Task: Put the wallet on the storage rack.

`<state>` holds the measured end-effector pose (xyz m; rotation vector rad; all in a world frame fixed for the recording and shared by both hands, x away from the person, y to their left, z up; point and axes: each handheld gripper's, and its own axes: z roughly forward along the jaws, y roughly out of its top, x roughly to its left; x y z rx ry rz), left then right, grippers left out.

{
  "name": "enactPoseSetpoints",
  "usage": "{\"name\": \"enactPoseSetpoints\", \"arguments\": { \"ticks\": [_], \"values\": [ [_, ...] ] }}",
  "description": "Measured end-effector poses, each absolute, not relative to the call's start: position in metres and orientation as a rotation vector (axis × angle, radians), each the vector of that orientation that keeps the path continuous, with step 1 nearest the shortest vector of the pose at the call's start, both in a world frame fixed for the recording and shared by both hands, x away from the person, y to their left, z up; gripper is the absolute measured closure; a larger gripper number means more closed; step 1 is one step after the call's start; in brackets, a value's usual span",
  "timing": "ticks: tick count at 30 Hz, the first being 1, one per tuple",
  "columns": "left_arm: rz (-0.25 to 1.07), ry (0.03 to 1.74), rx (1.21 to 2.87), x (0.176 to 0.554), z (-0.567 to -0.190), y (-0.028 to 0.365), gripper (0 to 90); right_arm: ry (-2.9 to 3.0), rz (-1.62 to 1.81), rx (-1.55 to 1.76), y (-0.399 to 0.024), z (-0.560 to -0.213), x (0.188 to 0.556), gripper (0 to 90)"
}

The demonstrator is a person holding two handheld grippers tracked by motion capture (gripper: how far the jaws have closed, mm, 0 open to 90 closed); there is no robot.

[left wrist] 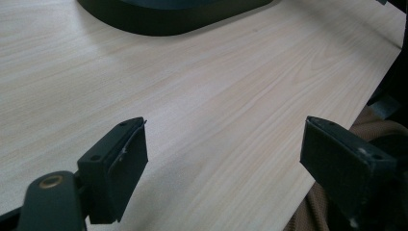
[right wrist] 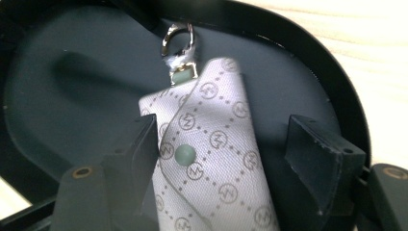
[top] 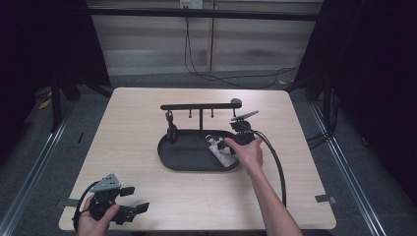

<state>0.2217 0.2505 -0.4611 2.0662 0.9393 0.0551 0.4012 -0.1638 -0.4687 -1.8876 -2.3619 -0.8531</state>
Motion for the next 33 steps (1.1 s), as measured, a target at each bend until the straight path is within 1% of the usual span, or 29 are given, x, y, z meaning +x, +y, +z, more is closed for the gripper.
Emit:
{"name": "enactPoseSetpoints", "arguments": {
  "ticks": [9,12,15,18,22,23,33],
  "values": [
    [0.077,0.947,2.046,0.222,-0.461,0.250,16.6,-2.372,-0.993,-1.853,-0.176,-0.460,0.392,27.7],
    [0.077,0.947,2.055,0.223,-0.461,0.251,16.6,-2.388,-1.039,-1.846,-0.182,-0.455,0.387,25.2],
    [0.079,0.946,2.062,0.224,-0.461,0.250,16.5,-2.406,-1.066,-1.832,-0.184,-0.451,0.384,25.3],
    [0.082,0.949,2.056,0.224,-0.461,0.252,16.6,-2.450,-1.099,-1.802,-0.186,-0.445,0.378,22.7],
    [0.085,0.955,2.051,0.225,-0.461,0.253,16.6,-2.451,-1.146,-1.802,-0.193,-0.444,0.370,21.7],
    [0.087,0.955,2.051,0.225,-0.461,0.252,16.6,-2.460,-1.144,-1.808,-0.199,-0.444,0.367,19.3],
    [0.086,0.963,2.046,0.225,-0.462,0.252,16.7,-2.464,-1.245,-1.827,-0.223,-0.437,0.343,19.9]
  ]
}}
